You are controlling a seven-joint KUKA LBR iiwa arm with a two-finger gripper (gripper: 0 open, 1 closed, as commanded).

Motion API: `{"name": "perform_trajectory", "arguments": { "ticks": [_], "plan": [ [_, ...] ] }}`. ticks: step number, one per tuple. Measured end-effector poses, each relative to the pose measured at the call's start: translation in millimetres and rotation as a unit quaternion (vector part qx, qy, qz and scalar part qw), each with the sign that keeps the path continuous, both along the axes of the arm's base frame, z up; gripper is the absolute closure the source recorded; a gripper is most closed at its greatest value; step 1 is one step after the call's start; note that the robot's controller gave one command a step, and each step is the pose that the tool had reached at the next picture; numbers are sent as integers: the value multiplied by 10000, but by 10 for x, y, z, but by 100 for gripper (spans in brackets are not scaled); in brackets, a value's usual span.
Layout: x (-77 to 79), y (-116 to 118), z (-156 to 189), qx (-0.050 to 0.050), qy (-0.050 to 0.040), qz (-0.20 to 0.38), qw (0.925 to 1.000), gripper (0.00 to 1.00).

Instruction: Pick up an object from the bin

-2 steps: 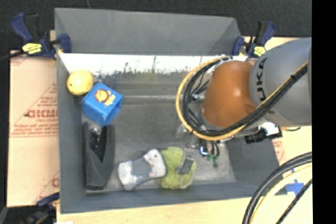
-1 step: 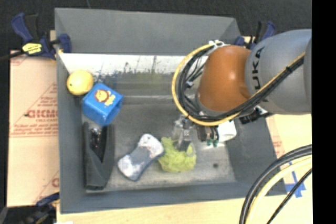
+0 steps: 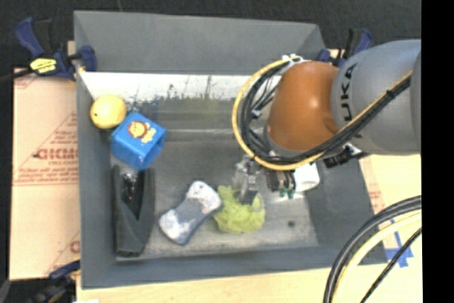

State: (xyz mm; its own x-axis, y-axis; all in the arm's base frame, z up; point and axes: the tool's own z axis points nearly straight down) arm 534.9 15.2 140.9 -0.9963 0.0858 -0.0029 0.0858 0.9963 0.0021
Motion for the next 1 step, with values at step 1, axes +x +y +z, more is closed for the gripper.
{"name": "perform_trajectory", "arguments": {
  "ticks": [1],
  "plan": [
    [227,45,-532,1,-54,1086,9941,0]
  ]
}}
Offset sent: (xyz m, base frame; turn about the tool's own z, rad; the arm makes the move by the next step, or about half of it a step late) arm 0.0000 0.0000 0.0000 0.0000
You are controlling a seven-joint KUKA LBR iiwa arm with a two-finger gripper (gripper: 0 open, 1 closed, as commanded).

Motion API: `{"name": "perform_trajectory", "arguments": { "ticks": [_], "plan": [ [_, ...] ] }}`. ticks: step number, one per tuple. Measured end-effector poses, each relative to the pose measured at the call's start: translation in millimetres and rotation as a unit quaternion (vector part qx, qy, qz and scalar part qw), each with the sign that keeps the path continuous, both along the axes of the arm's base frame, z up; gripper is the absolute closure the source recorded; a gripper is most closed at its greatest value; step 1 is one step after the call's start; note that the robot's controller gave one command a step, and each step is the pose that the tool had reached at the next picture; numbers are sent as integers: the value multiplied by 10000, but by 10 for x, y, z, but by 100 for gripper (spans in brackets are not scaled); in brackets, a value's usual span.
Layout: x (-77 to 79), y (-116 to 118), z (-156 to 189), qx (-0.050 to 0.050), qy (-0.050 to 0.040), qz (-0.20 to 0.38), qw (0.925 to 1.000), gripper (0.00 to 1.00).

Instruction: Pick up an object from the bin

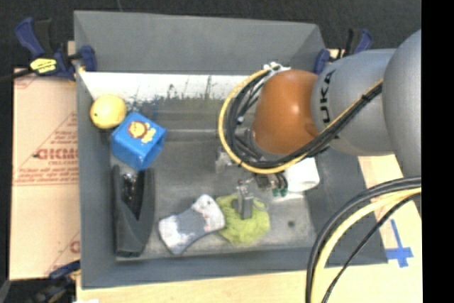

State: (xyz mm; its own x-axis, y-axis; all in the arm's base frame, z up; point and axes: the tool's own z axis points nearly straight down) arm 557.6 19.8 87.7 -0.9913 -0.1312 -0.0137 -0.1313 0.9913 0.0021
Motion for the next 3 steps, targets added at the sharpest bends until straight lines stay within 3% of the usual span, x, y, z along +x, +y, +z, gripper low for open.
{"name": "perform_trajectory", "arguments": {
  "ticks": [1,3],
  "plan": [
    [-10,4,-1,4,19,-10,10000,100],
    [-9,5,-2,7,19,-22,10000,100]
  ]
}}
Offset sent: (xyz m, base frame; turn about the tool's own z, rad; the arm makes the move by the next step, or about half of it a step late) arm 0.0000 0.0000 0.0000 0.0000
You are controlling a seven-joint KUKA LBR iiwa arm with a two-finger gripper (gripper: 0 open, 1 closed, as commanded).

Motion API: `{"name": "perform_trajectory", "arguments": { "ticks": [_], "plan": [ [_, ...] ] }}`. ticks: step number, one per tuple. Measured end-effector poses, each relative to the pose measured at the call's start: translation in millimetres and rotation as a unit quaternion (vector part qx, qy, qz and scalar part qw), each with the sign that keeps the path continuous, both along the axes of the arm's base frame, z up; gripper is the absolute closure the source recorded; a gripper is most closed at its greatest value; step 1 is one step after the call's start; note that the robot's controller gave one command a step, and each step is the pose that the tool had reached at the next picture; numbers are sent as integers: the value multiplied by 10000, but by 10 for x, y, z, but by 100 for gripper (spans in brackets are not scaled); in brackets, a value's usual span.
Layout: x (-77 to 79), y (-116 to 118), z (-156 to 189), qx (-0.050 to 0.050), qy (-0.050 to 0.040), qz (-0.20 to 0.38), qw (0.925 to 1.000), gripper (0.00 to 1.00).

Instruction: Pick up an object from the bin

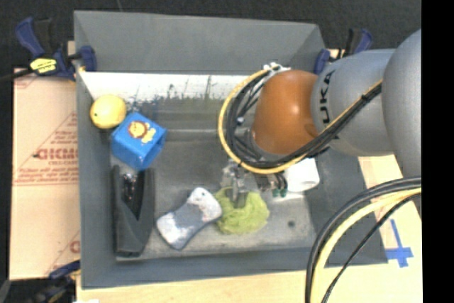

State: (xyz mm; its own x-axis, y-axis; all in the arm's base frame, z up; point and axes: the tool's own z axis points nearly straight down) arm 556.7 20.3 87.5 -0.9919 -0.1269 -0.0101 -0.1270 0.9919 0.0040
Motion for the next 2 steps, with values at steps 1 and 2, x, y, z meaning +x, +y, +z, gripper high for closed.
{"name": "perform_trajectory", "arguments": {
  "ticks": [1,2],
  "plan": [
    [0,0,0,1,0,-4,10000,100],
    [0,0,0,1,0,-5,10000,100]
  ]
}}
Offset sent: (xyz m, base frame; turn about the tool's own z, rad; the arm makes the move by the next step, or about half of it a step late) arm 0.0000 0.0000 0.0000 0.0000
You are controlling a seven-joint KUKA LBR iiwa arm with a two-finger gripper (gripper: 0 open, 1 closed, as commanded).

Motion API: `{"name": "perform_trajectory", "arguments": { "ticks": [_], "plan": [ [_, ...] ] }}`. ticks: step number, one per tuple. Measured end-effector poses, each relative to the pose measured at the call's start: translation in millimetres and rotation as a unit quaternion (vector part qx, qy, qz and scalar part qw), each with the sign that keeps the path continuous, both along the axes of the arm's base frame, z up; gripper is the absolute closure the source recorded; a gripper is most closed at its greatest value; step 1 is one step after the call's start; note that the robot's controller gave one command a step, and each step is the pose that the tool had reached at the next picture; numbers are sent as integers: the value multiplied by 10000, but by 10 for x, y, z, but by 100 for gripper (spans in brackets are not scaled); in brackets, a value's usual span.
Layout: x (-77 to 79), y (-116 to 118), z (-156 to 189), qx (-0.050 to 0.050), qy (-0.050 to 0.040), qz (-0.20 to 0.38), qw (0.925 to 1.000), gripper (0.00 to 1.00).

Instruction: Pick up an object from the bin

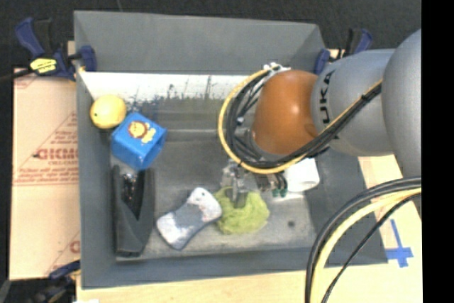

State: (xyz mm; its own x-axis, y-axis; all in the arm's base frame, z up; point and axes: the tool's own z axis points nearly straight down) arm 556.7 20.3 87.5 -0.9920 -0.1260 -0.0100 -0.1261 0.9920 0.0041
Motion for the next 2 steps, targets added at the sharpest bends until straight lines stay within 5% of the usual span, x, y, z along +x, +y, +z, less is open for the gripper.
{"name": "perform_trajectory", "arguments": {
  "ticks": [1,2],
  "plan": [
    [-627,-2,211,1,-26,216,9998,100],
    [-627,-2,213,1,-27,214,9998,100]
  ]
}}
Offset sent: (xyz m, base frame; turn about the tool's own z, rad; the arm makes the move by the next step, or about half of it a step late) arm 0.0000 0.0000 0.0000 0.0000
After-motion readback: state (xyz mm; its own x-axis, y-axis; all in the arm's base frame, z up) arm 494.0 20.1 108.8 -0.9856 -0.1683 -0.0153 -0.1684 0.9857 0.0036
